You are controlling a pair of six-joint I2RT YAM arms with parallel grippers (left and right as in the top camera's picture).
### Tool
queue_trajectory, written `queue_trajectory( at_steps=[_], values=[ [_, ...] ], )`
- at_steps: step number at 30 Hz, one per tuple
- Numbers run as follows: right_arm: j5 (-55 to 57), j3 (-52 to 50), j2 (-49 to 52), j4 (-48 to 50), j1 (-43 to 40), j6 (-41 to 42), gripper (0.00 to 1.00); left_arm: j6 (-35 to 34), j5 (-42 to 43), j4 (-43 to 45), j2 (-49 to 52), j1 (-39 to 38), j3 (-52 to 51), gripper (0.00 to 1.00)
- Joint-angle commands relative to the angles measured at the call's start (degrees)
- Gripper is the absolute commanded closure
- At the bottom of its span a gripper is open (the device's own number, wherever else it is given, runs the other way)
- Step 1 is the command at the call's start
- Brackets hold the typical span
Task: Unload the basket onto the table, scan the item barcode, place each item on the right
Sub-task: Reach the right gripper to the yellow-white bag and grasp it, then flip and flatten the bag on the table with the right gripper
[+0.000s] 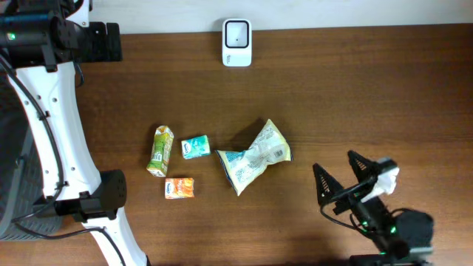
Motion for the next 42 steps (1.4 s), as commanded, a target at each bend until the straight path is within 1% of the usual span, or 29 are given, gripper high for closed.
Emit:
queue_trajectory(
  at_steps=[1,3,5,7,8,10,11,12,14,17,18,19,20,22,24,28,31,33,35,36,37,38,40,42],
  values=[
    [-12.63,11.23,11.87,-10.99,0.02,2.19,0.02,-0.76,-0.17,-0.13,-0.66,0.09,0.46,0.01],
    [-16.59,14.80,18.36,-15.93,0.02,2.19,0.01,-0.74,-0.17,-0.13,-0.66,0.09,0.46,0.01],
    [-22.82,16.37,25.03,-17.00,0.02,2.19,0.01,-0.74,-0.20,-0.13,-0.66,0.09,0.46,0.01],
    [-29.62,16.44,31.61,-13.97,0.00,2.14,0.01,-0.74,-0.17,-0.13,-0.66,0.09,0.46,0.01],
    [-29.99,16.44,34.58,-12.50,0.02,3.17,0.01,-0.74,-0.17,-0.15,-0.66,0.09,0.46,0.01],
    [-31.54,16.44,42.40,-7.87,0.02,10.84,0.01,-0.74,-0.20,-0.13,-0.66,0.09,0.46,0.01],
    [-33.94,16.44,45.40,-5.64,0.07,9.81,0.00,-0.74,-0.20,-0.15,-0.66,0.09,0.46,0.01],
    [-35.36,16.50,50.40,-3.13,1.14,7.91,0.17,-0.74,-0.17,-0.15,-0.66,0.09,0.46,0.01],
    [-29.73,16.50,54.99,-2.95,4.15,12.83,0.17,-0.74,-0.20,-0.13,-0.66,0.09,0.46,0.01],
    [-14.93,16.50,59.69,-2.93,12.46,25.62,0.15,-0.76,-0.20,-0.13,-0.66,0.09,0.46,0.01],
    [-9.07,16.50,60.94,-2.29,16.35,30.51,0.05,-0.74,-0.20,-0.13,-0.66,0.09,0.46,0.01],
    [-5.44,16.50,61.86,-1.64,19.37,34.49,0.00,-0.74,-0.17,-0.15,-0.66,0.09,0.46,0.01],
    [-2.40,16.50,62.73,-0.17,21.94,36.94,0.01,-0.74,-0.20,-0.13,-0.66,0.09,0.46,0.01],
    [3.37,16.50,64.57,3.02,25.77,40.15,0.01,-0.74,-0.20,-0.13,-0.66,0.09,0.46,0.01],
    [8.04,16.50,67.47,6.95,28.35,41.11,0.01,-0.74,-0.17,-0.13,-0.66,0.09,0.46,0.01],
    [8.52,16.50,75.52,13.29,28.98,44.30,0.01,-0.74,-0.17,-0.13,-0.66,0.09,0.46,0.01],
    [8.52,16.50,81.35,22.25,28.96,44.39,0.01,-0.76,-0.20,-0.13,-0.66,0.09,0.46,0.01],
    [8.55,16.52,83.49,25.20,28.96,44.37,0.03,-0.76,-0.20,-0.13,-0.66,0.09,0.46,0.01],
    [8.55,16.55,83.84,24.59,28.85,44.33,0.25,-0.76,-0.17,-0.13,-0.66,0.09,0.46,0.01],
    [8.52,16.55,83.78,24.22,28.85,44.13,0.42,-0.74,-0.17,-0.13,-0.66,0.09,0.46,0.01],
    [8.50,16.55,83.69,23.85,28.85,44.13,0.55,-0.74,-0.20,-0.15,-0.66,0.09,0.46,0.01],
    [8.22,16.55,83.54,23.39,28.81,44.13,0.61,-0.74,-0.20,-0.13,-0.66,0.09,0.46,0.01],
    [7.43,16.68,82.16,22.80,28.76,42.12,0.69,-0.74,-0.17,-0.13,-0.66,0.09,0.46,0.01],
    [7.45,17.81,80.41,20.41,28.79,39.47,0.70,-0.74,-0.17,-0.13,-0.66,0.09,0.46,0.01]
  ],
)
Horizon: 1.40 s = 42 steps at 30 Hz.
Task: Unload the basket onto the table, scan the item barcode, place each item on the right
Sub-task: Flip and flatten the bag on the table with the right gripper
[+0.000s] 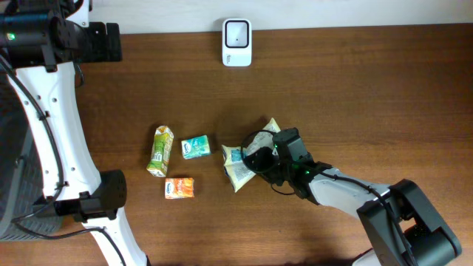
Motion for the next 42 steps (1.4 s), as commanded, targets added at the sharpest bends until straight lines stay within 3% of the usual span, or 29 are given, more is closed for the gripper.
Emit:
queue_trajectory(
  at_steps=[1,5,6,8,12,14,18,24,30,32,36,42],
  values=[
    [1.27,3.17,-3.34,-6.71,0.11,-7.10,0.70,-0.72,-0.20,-0.07,-0.66,0.09,0.46,0.01],
    [2.51,13.90,-4.28,-25.49,0.13,-20.96,0.70,-0.72,-0.20,-0.07,-0.66,0.09,0.46,0.01],
    [2.84,18.16,-3.93,-31.69,0.11,-28.26,0.68,-0.74,-0.20,-0.07,-0.66,0.09,0.46,0.01],
    [5.03,24.94,-3.02,-41.42,0.11,-40.37,0.56,-0.72,-0.22,-0.07,-0.66,0.09,0.46,0.01],
    [5.33,31.32,-2.12,-51.89,-1.33,-59.28,0.25,-0.72,-0.20,-0.09,-0.66,0.09,0.46,0.01],
    [5.46,31.69,-2.12,-52.68,-2.47,-60.02,0.17,-0.72,-0.20,-0.07,-0.66,0.09,0.46,0.01],
    [2.60,32.72,-2.12,-51.17,-3.98,-55.17,0.17,-0.72,-0.22,-0.07,-0.66,0.09,0.46,0.01],
    [-2.95,32.72,-0.04,-41.77,1.11,-39.56,0.38,-0.74,-0.20,-0.09,-0.66,0.09,0.46,0.01],
    [-4.66,32.72,8.04,-40.46,7.08,-30.71,0.45,-0.72,-0.20,-0.07,-0.66,0.09,0.46,0.01],
    [-7.67,32.72,9.92,-43.28,7.91,-30.80,0.48,-0.72,-0.20,-0.09,-0.66,0.09,0.46,0.01],
    [-2.75,32.76,9.27,-51.78,5.75,-34.97,0.47,-0.72,-0.22,-0.07,-0.66,0.09,0.46,0.01],
    [4.66,33.48,8.70,-62.20,-5.29,-43.43,0.43,-0.72,-0.20,-0.07,-0.66,0.09,0.46,0.01]
  ],
)
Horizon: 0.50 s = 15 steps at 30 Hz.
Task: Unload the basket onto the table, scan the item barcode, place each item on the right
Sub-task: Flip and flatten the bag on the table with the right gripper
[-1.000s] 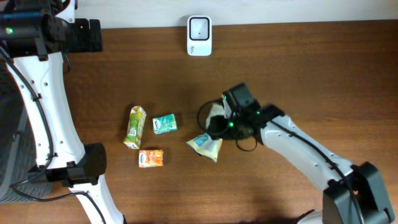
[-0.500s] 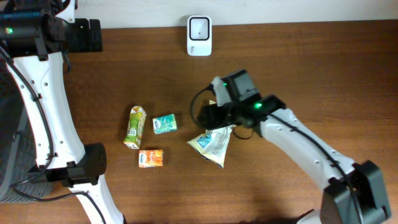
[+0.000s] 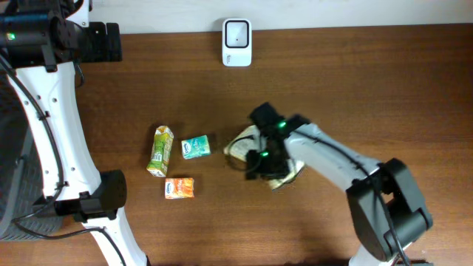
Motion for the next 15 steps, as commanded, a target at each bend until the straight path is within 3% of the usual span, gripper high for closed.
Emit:
queue_trajectory(
  at_steps=[1,4,8,10,12,15],
  values=[
    [3.32,1.66,-1.51,-2.16,-6.14,-6.93,0.42,-0.52,-0.24,-0.07,-0.66,0.09,0.46,0.01],
    [-3.76,5.88,-2.89,-4.83,-9.38,-13.79,0.39,-0.52,-0.22,-0.07,-0.66,0.09,0.46,0.01],
    [-3.72,12.68,-4.04,-6.71,-11.50,-13.77,0.41,-0.52,-0.22,-0.09,-0.66,0.09,0.46,0.01],
    [-3.21,13.70,-4.02,-4.55,-11.47,-13.33,0.54,-0.52,-0.24,-0.07,-0.66,0.09,0.46,0.01],
    [0.22,13.33,-3.78,-1.81,-10.99,-9.40,0.78,-0.52,-0.24,-0.07,-0.66,0.09,0.46,0.01],
    [4.33,12.33,-2.36,0.20,-9.68,-4.22,0.91,-0.52,-0.24,-0.07,-0.66,0.09,0.46,0.01]
  ],
)
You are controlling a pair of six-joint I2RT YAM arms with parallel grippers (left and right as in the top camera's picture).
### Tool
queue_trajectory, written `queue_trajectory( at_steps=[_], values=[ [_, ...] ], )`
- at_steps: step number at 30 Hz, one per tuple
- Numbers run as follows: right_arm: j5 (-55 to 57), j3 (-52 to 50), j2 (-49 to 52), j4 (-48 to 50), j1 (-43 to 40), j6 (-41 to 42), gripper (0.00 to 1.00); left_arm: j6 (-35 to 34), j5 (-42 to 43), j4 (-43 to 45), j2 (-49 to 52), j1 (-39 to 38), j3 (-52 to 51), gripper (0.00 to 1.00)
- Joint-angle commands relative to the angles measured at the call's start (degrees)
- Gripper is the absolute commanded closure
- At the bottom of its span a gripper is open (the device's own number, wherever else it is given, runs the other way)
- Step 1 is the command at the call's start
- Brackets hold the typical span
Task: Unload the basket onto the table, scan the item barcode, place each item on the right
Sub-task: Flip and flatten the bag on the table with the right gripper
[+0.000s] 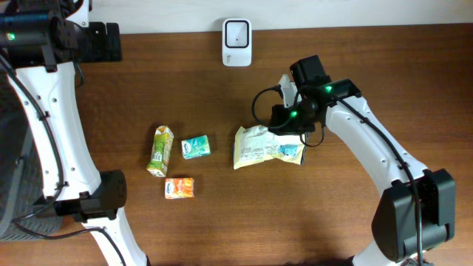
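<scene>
In the overhead view a crinkled white and yellow snack bag (259, 148) lies flat-faced near the table's middle, its printed side up. My right gripper (290, 127) is over the bag's upper right edge and shut on it. The white barcode scanner (236, 33) stands at the table's far edge, up and to the left of the bag. My left gripper (111, 42) is folded back at the far left corner, and its jaws cannot be made out.
A green juice carton (160, 150), a small teal box (196, 147) and a small orange box (179, 188) lie left of the bag. The left arm's white links and base (103, 196) stand along the left edge.
My right gripper has moved up and to the right with the bag. The bag now shows spread out below the wrist instead of bunched under it. The left arm has not moved.
My right gripper stood open at the front right, away from the bag. Then it reached onto the bag's right side, then sat over the bunched bag. Now it holds the bag by its upper right edge, a little nearer the scanner.
</scene>
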Motion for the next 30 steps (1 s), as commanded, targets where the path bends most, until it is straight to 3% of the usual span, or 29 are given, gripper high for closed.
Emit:
queue_trajectory(
  at_steps=[1,9,14,18,24,29,30],
  values=[
    [5.38,-0.96,1.51,1.25,1.64,6.36,0.92,-0.55,-0.20,-0.07,-0.66,0.09,0.46,0.01],
    [6.45,-2.05,9.81,3.15,2.16,10.93,0.93,-0.55,-0.20,-0.07,-0.66,0.09,0.46,0.01],
    [6.45,-2.05,15.43,1.16,2.08,11.98,0.84,-0.55,-0.22,-0.09,-0.66,0.09,0.46,0.01],
    [6.69,-2.03,16.26,0.33,1.20,11.87,0.83,-0.55,-0.20,-0.07,-0.66,0.09,0.46,0.01],
    [2.99,1.25,14.08,-1.99,-2.58,3.13,0.68,-0.55,-0.20,-0.07,-0.66,0.09,0.46,0.01],
    [2.10,6.58,10.82,-6.23,-3.93,-1.27,0.67,-0.55,-0.22,-0.07,-0.66,0.09,0.46,0.01],
    [2.01,7.50,10.51,-6.45,-3.85,-1.25,0.71,-0.55,-0.20,-0.07,-0.66,0.09,0.46,0.01]
  ],
)
